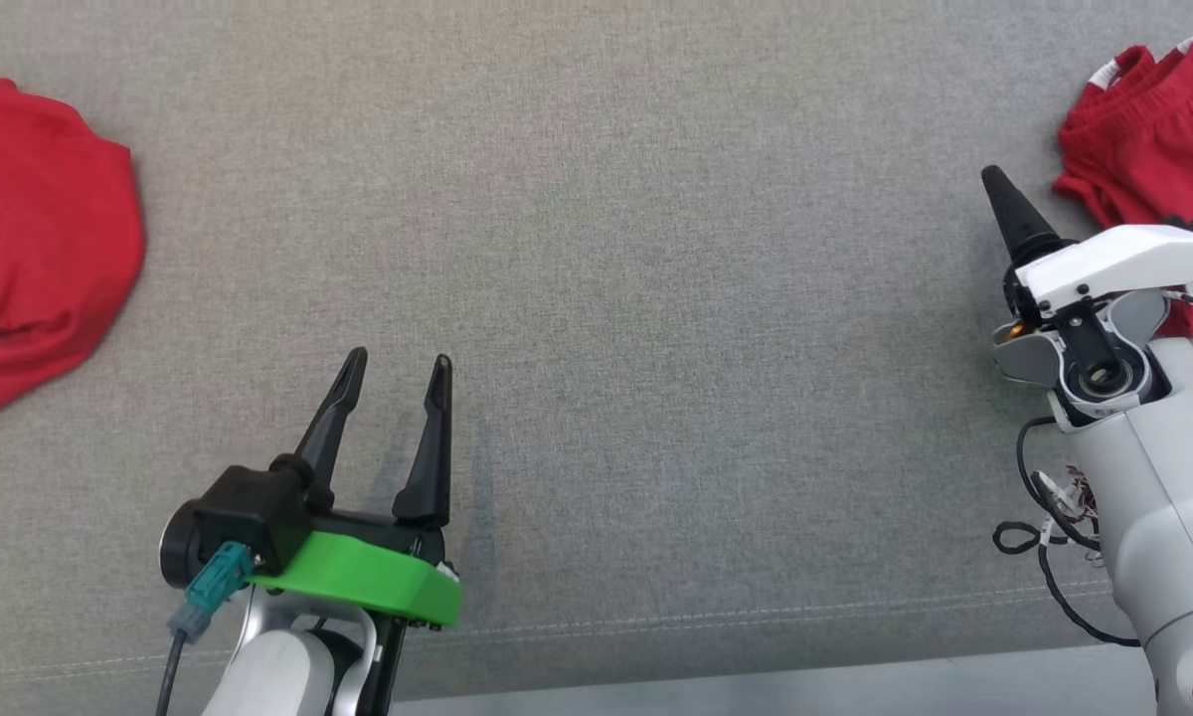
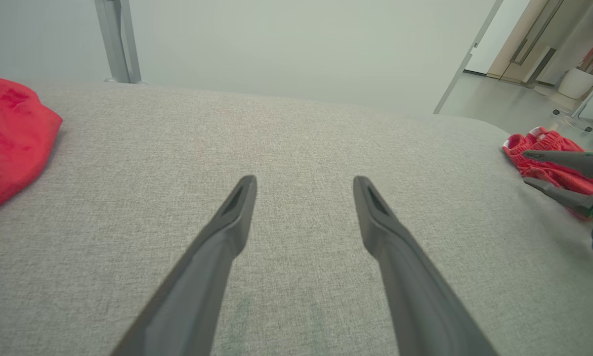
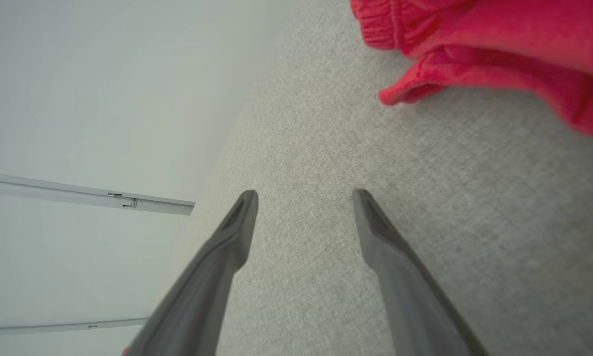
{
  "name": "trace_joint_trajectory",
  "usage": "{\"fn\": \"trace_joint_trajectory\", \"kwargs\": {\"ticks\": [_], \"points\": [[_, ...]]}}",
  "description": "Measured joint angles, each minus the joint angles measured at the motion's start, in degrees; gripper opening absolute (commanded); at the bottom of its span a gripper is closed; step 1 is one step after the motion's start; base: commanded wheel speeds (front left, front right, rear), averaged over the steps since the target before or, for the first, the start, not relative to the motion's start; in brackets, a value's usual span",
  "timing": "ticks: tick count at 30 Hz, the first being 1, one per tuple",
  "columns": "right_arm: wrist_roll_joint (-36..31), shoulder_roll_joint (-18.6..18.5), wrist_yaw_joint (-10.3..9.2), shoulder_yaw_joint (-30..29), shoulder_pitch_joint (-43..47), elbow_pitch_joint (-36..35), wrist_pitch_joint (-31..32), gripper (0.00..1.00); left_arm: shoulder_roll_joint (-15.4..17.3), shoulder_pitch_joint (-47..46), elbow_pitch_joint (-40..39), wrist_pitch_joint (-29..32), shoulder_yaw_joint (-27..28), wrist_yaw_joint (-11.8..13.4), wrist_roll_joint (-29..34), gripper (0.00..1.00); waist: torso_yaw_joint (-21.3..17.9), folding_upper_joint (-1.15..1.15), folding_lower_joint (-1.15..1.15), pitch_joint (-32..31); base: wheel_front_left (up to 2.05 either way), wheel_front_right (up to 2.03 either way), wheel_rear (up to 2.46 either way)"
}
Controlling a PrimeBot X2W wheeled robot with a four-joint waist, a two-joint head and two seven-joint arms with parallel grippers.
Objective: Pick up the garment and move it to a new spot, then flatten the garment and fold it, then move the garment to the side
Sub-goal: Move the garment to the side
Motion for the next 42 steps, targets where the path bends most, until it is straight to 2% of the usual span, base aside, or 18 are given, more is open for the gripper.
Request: {"fn": "trace_joint_trajectory", "kwargs": {"ticks": [5,12,14,17,22,29,35,42], "points": [[-2.8,-0.7,1.32,1.2,0.8,-3.3,-2.9,1.00,-0.2,0.1,0.9,-0.7,0.0,-0.3,-0.5,1.00,0.3,0.00,0.00,-1.9,0.00,0.00,0.00],[-19.9,-9.3,1.71,7.3,4.6,-10.0,-17.0,1.00,-0.8,1.3,2.6,-1.7,0.7,-0.3,-1.0,1.00,1.7,0.00,0.00,-5.4,0.00,0.00,0.00],[-22.5,-9.5,1.35,8.2,6.5,-11.1,-18.6,1.00,-0.8,1.8,3.0,-1.8,0.9,-0.3,-1.4,1.00,2.2,0.00,0.00,-6.3,0.00,0.00,0.00],[-26.0,-9.4,-0.53,9.7,9.6,-12.6,-18.2,1.00,-0.8,2.8,3.7,-1.9,1.1,-0.2,-1.6,1.00,2.9,0.00,0.00,-7.6,0.00,0.00,0.00],[-32.4,-8.7,-4.78,12.4,13.8,-15.8,-17.7,1.00,0.0,4.3,4.6,-2.4,2.4,-0.1,-1.6,1.00,3.9,0.00,0.00,-9.9,0.00,0.00,0.00],[-37.8,-5.1,-9.92,14.1,18.2,-22.8,-17.6,1.00,1.6,6.8,5.3,-2.4,4.8,0.5,-1.6,1.00,3.0,0.00,0.00,-12.5,0.00,0.00,0.00],[-42.6,-4.8,-10.89,13.4,22.1,-26.6,-17.6,1.00,2.0,7.8,5.4,-3.0,6.0,0.8,-1.6,1.00,0.0,0.00,0.00,-13.3,0.00,0.00,0.00],[-45.8,-5.6,-11.00,8.8,28.0,-28.5,-17.5,1.00,2.2,10.0,6.4,-3.0,6.5,1.1,-1.5,1.00,-3.6,0.00,0.00,-14.6,0.00,0.00,0.00]]}}
